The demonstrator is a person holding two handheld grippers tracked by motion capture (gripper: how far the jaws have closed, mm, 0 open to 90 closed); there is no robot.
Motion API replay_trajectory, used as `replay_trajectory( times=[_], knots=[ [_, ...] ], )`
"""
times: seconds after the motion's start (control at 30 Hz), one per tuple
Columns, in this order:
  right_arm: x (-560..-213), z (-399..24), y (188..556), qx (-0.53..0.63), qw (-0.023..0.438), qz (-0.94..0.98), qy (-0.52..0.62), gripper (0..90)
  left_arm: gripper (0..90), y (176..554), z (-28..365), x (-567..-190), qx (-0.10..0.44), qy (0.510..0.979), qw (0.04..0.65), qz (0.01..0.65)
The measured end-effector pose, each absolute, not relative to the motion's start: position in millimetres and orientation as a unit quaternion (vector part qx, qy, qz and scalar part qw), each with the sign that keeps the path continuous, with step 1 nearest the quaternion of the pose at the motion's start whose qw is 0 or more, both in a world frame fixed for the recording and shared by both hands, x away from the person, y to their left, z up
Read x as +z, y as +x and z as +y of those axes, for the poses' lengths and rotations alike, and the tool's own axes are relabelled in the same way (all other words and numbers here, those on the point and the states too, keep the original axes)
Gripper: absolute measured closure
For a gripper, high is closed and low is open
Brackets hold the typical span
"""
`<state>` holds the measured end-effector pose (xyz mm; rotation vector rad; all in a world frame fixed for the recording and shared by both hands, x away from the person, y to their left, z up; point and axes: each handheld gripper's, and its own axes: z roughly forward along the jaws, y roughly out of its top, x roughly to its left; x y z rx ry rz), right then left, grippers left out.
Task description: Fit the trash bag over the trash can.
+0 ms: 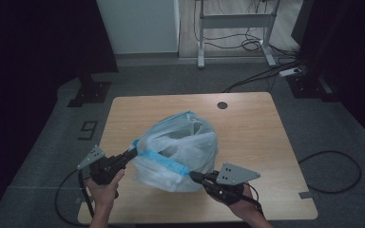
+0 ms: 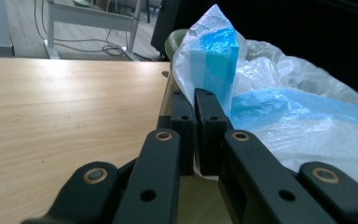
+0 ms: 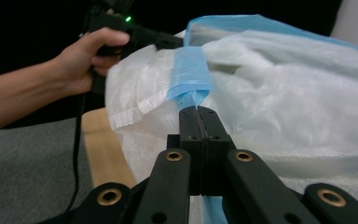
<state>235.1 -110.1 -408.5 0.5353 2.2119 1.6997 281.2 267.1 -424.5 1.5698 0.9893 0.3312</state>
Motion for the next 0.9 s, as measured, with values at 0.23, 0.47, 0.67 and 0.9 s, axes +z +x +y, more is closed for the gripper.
replay_trajectory(
  times=[0.23, 0.47, 0.67, 0.9],
  knots=[
    [-441, -109, 234, 0.568, 0.136, 0.789, 0.192, 88.8, 86.9, 282, 263, -435, 0.128, 0.685, 0.57, 0.434],
    [-465, -112, 247, 0.559, 0.128, 0.786, 0.23, 88.7, 84.0, 281, 259, -437, 0.126, 0.695, 0.564, 0.428],
    [-462, -115, 247, 0.567, 0.132, 0.778, 0.236, 88.6, 52.3, 269, 260, -417, 0.143, 0.704, 0.581, 0.383],
    [-461, -113, 246, 0.569, 0.131, 0.778, 0.233, 88.4, 35.8, 271, 252, -387, 0.178, 0.711, 0.569, 0.373]
  ],
)
